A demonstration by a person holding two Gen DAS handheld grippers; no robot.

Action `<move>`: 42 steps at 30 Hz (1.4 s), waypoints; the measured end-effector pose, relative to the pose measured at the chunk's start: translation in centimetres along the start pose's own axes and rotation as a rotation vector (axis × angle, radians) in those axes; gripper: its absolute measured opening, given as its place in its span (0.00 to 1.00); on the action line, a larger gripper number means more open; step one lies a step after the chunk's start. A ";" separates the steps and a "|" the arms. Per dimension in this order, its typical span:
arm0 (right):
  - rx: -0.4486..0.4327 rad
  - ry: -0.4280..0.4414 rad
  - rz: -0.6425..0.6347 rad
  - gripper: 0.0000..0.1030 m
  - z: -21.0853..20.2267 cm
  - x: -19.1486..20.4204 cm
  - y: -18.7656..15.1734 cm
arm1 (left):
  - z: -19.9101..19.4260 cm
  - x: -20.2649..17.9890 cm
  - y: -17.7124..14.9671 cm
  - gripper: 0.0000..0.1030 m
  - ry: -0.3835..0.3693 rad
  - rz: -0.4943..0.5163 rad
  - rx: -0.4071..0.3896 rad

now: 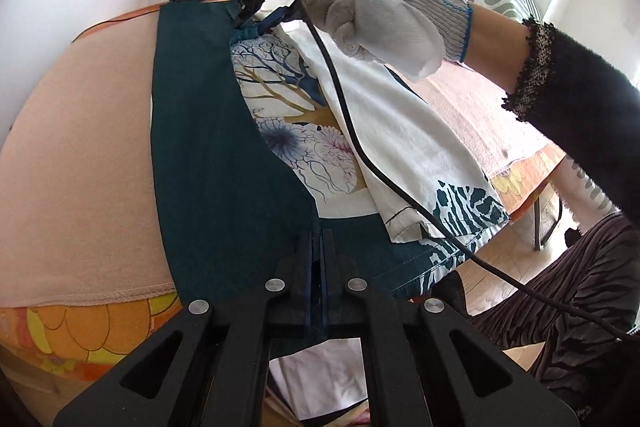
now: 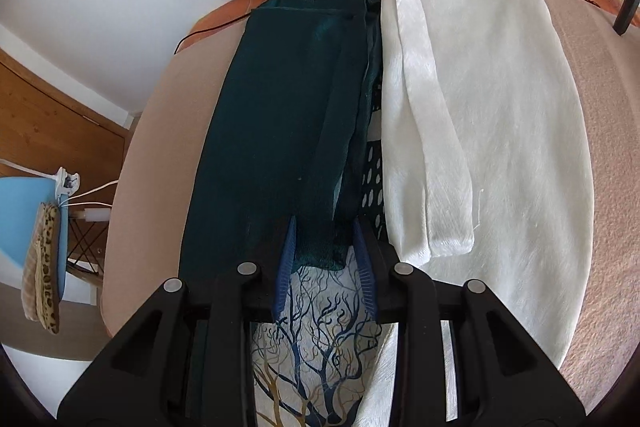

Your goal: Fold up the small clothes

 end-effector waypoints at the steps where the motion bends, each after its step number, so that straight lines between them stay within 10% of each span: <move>1: -0.008 -0.021 -0.014 0.14 0.0 0.2 0.1 | -0.1 -0.2 0.0 0.02 -0.005 0.006 -0.002; 18: -0.015 -0.149 -0.156 0.05 -0.9 1.1 0.2 | 1.3 -3.2 0.3 0.02 -0.066 0.073 0.032; 22: -0.033 -0.077 -0.159 0.14 -4.0 1.3 -0.4 | 0.7 -3.9 0.5 0.20 -0.072 0.111 0.043; 24: -0.080 -0.108 -0.177 0.34 -7.0 1.3 -1.4 | -0.6 -3.9 0.5 0.26 -0.072 0.109 0.003; 34: -0.127 -0.157 -0.077 0.41 -20.7 -4.4 -14.3 | -1.6 -4.2 2.5 0.26 -0.132 0.052 -0.050; 42: -0.005 -0.145 0.004 0.41 -21.7 -8.1 -25.3 | 1.9 -4.6 2.3 0.26 -0.111 0.046 0.066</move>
Point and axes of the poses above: each gripper's, at about its wrist camera, not at the fingertips, and z roughly the way its jaws point, x to its left, y to its top, the point moved 2 cm from there along z, roughly the way its jaws point, and after that the axes turned 7 degrees about -x, right-handed, at the moved point
